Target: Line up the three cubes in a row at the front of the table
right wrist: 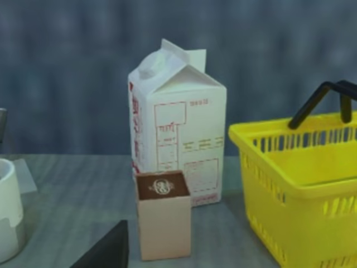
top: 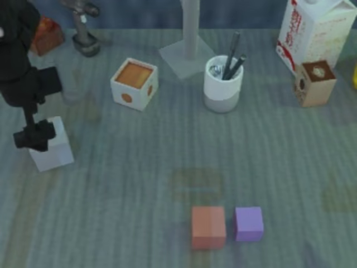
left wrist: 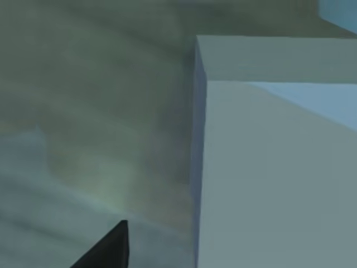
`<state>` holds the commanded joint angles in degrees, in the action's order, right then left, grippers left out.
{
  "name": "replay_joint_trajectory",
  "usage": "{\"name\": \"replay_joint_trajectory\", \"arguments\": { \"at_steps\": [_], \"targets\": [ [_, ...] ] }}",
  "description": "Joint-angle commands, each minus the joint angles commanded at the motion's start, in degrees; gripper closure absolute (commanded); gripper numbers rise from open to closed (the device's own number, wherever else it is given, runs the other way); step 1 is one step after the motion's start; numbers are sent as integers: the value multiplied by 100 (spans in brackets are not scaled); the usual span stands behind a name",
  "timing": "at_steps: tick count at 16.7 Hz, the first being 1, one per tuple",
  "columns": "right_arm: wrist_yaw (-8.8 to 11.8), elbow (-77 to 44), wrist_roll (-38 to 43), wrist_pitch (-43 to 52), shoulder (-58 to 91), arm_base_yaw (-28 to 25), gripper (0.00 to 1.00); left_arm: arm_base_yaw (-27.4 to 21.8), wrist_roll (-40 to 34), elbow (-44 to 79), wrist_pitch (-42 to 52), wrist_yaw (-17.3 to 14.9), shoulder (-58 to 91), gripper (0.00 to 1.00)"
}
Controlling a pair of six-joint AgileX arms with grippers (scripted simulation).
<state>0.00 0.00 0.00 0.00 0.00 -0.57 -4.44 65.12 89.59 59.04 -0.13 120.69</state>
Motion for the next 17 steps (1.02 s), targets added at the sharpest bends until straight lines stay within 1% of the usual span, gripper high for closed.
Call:
{"name": "replay_joint_trajectory", "arguments": {
  "at_steps": [5, 7, 10, 17],
  "targets": [
    [0, 0, 0, 0, 0, 0, 0, -1, 5, -628, -1156, -4, 479, 0],
    [0, 0, 0, 0, 0, 0, 0, -1, 9, -734, -1319, -5, 570, 0],
    [0, 0, 0, 0, 0, 0, 0, -1, 9, -736, -1322, -5, 572, 0],
    [0, 0, 0, 0, 0, 0, 0, -1, 9, -736, -1322, -5, 572, 53]
  ]
}}
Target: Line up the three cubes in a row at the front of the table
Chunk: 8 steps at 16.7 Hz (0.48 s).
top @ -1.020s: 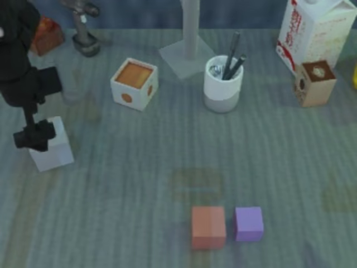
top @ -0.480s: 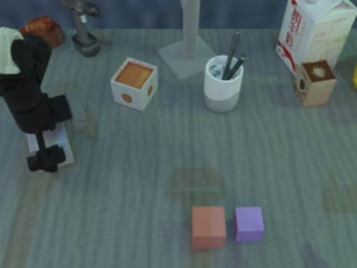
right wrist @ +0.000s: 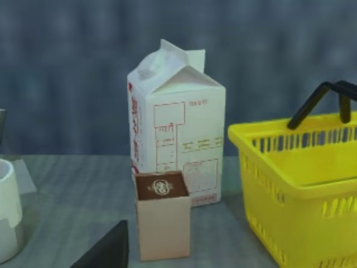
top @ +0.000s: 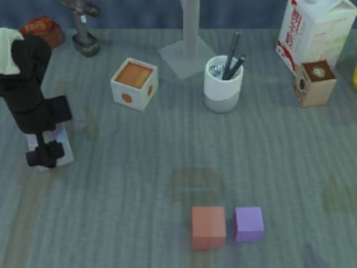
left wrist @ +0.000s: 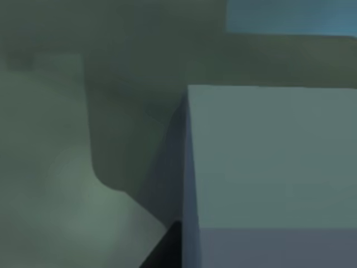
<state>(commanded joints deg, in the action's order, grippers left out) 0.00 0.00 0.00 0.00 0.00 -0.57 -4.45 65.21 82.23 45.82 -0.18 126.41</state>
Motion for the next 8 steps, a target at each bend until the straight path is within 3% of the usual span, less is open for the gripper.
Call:
{"name": "replay_joint_trajectory", "arguments": {
  "at_steps": [6, 8],
  "targets": [
    [0, 0, 0, 0, 0, 0, 0, 0, 0, 0, 0, 0, 0, 98],
    [0, 0, 0, 0, 0, 0, 0, 0, 0, 0, 0, 0, 0, 100]
  ]
}}
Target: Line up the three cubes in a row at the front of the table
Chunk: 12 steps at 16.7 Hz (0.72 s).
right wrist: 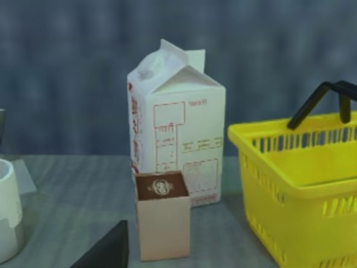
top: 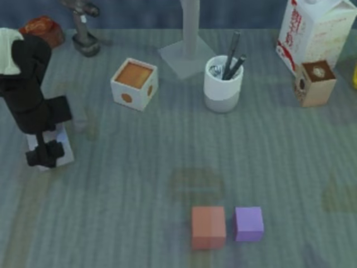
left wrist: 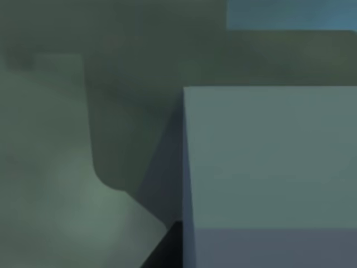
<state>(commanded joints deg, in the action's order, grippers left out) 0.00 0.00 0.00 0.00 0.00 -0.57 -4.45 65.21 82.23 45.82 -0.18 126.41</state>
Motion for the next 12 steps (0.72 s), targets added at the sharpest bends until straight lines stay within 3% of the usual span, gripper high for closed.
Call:
{"name": "replay_joint_trajectory", "arguments": {
  "at_steps": [8, 12],
  "targets": [
    [0, 0, 0, 0, 0, 0, 0, 3, -6, 9, 65, -9, -66, 100],
    [0, 0, 0, 0, 0, 0, 0, 51, -3, 360, 659, -16, -318, 100]
  ]
}}
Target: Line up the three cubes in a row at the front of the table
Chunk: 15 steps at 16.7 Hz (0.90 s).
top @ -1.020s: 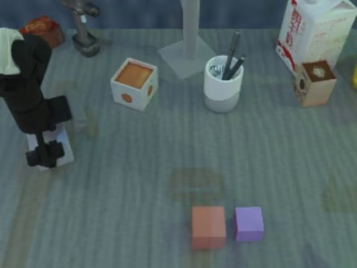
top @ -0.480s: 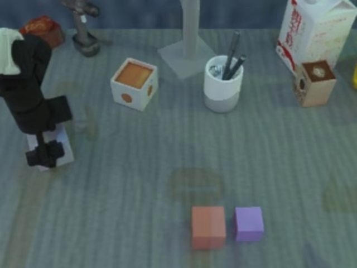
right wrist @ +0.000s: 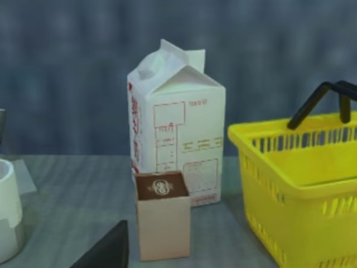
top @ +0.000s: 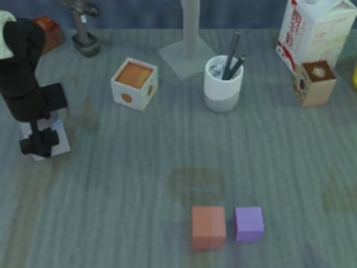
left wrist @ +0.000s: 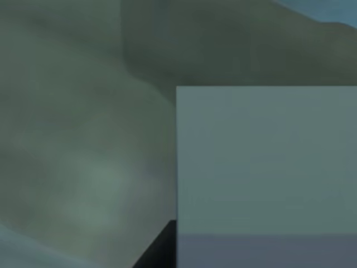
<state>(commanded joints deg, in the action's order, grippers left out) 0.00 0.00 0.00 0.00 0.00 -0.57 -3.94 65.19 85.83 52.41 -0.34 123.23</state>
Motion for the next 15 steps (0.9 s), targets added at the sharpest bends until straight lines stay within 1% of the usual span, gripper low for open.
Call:
{"name": "replay_joint_trajectory", "arguments": {
  "at_steps": [4, 7, 10, 12, 15],
  "targets": [
    [0, 0, 0, 0, 0, 0, 0, 60, -21, 354, 700, 12, -316, 100],
    [0, 0, 0, 0, 0, 0, 0, 62, -24, 379, 740, 13, -346, 100],
    [0, 0, 0, 0, 0, 0, 0, -53, -37, 313, 718, 12, -376, 100],
    [0, 0, 0, 0, 0, 0, 0, -363, -138, 123, 695, 9, -559, 100],
    [0, 0, 0, 0, 0, 0, 0, -1115, -429, -374, 642, 3, -1014, 100]
  ]
}}
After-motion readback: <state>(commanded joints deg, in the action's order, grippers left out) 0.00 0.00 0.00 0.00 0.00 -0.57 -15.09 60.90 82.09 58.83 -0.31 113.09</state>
